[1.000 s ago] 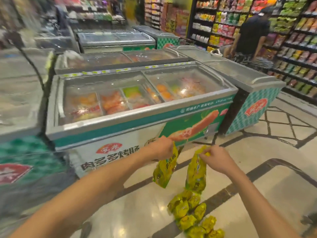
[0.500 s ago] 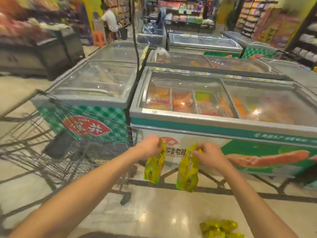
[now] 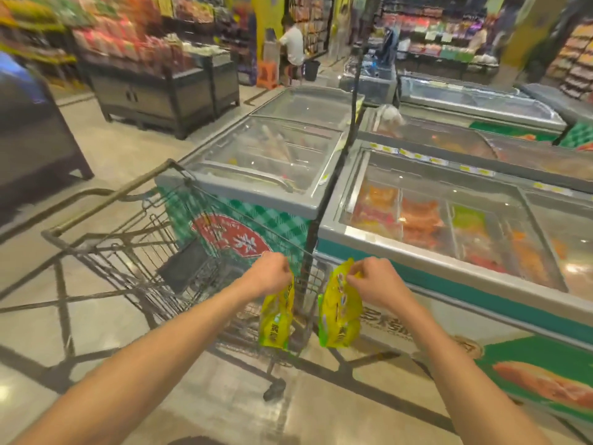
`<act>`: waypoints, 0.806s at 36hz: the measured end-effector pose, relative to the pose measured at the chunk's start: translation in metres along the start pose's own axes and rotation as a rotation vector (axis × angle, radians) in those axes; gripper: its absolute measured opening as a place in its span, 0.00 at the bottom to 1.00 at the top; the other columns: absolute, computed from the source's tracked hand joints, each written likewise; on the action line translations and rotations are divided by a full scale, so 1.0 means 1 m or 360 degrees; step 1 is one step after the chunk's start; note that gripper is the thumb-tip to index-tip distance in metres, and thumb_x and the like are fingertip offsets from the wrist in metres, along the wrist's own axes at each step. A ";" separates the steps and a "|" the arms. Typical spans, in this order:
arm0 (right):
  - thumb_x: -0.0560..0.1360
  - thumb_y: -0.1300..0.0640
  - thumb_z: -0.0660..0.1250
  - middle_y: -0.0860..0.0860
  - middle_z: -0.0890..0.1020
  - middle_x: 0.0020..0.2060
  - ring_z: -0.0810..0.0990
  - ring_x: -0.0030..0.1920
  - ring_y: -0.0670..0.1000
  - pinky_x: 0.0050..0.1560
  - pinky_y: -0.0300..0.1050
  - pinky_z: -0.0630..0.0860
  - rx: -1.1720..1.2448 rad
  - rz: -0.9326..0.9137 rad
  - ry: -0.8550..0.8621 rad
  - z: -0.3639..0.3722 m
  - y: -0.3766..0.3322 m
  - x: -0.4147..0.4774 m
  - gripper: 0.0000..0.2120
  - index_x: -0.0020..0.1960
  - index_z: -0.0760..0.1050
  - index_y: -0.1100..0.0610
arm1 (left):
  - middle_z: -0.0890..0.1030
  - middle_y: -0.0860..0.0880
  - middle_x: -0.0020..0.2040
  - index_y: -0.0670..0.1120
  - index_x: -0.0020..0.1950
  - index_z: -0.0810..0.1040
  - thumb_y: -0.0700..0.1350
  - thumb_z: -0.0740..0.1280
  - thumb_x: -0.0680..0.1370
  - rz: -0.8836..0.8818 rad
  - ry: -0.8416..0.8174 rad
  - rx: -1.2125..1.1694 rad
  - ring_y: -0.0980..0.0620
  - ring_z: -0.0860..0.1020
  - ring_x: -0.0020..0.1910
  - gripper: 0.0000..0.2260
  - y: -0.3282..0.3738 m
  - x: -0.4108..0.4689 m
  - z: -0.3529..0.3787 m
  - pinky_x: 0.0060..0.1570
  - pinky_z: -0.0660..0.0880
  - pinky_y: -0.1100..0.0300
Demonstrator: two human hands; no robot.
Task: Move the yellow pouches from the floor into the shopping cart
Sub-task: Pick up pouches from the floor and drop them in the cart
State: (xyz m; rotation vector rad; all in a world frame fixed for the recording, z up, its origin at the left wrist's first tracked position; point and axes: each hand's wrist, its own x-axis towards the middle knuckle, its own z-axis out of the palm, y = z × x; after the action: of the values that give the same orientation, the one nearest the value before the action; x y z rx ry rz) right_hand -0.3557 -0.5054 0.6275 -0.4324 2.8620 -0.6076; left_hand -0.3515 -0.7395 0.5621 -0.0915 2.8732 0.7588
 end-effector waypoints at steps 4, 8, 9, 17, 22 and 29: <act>0.74 0.54 0.63 0.51 0.83 0.36 0.76 0.28 0.46 0.30 0.41 0.69 -0.0067 -0.0074 -0.0068 0.019 -0.024 0.038 0.09 0.46 0.81 0.54 | 0.76 0.48 0.35 0.45 0.32 0.75 0.41 0.64 0.77 -0.0106 0.0057 -0.0137 0.52 0.67 0.25 0.13 -0.029 0.018 -0.004 0.22 0.74 0.61; 0.74 0.53 0.63 0.51 0.85 0.41 0.80 0.37 0.49 0.40 0.45 0.76 -0.0153 -0.0149 -0.0152 0.039 -0.034 0.078 0.08 0.46 0.81 0.52 | 0.79 0.46 0.32 0.42 0.32 0.80 0.39 0.63 0.76 -0.0219 0.0131 -0.0192 0.51 0.70 0.24 0.13 -0.045 0.033 -0.008 0.36 0.80 0.56; 0.74 0.54 0.63 0.51 0.85 0.42 0.81 0.40 0.50 0.42 0.44 0.76 -0.0188 -0.0177 -0.0176 0.044 -0.036 0.088 0.08 0.46 0.81 0.53 | 0.77 0.47 0.31 0.44 0.33 0.81 0.39 0.63 0.76 -0.0232 0.0136 -0.0188 0.51 0.69 0.24 0.13 -0.048 0.037 -0.008 0.35 0.79 0.56; 0.71 0.56 0.59 0.58 0.82 0.35 0.81 0.40 0.59 0.40 0.50 0.76 -0.0413 -0.0374 -0.0436 0.098 -0.038 0.172 0.09 0.39 0.76 0.59 | 0.85 0.42 0.43 0.44 0.47 0.85 0.44 0.61 0.78 -0.0521 0.0195 -0.0323 0.43 0.83 0.44 0.13 -0.077 0.074 0.024 0.44 0.80 0.53; 0.73 0.55 0.61 0.57 0.82 0.38 0.82 0.41 0.58 0.40 0.49 0.78 -0.0552 -0.0494 -0.0679 0.136 -0.031 0.218 0.06 0.44 0.76 0.53 | 0.85 0.42 0.44 0.42 0.47 0.84 0.43 0.61 0.79 -0.0700 0.0176 -0.0421 0.44 0.83 0.48 0.12 -0.095 0.100 0.053 0.50 0.79 0.52; 0.73 0.62 0.59 0.60 0.82 0.43 0.81 0.44 0.61 0.41 0.49 0.78 -0.0754 -0.0701 -0.1033 0.184 -0.020 0.270 0.10 0.49 0.78 0.59 | 0.84 0.39 0.50 0.42 0.53 0.82 0.44 0.57 0.82 -0.0986 0.0091 -0.0431 0.42 0.80 0.53 0.14 -0.101 0.130 0.091 0.54 0.71 0.54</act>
State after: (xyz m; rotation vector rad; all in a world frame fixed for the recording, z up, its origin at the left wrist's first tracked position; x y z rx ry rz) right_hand -0.5616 -0.6764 0.4384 -1.1121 2.2510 0.1663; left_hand -0.4561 -0.7847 0.4118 -0.9899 2.5261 0.9943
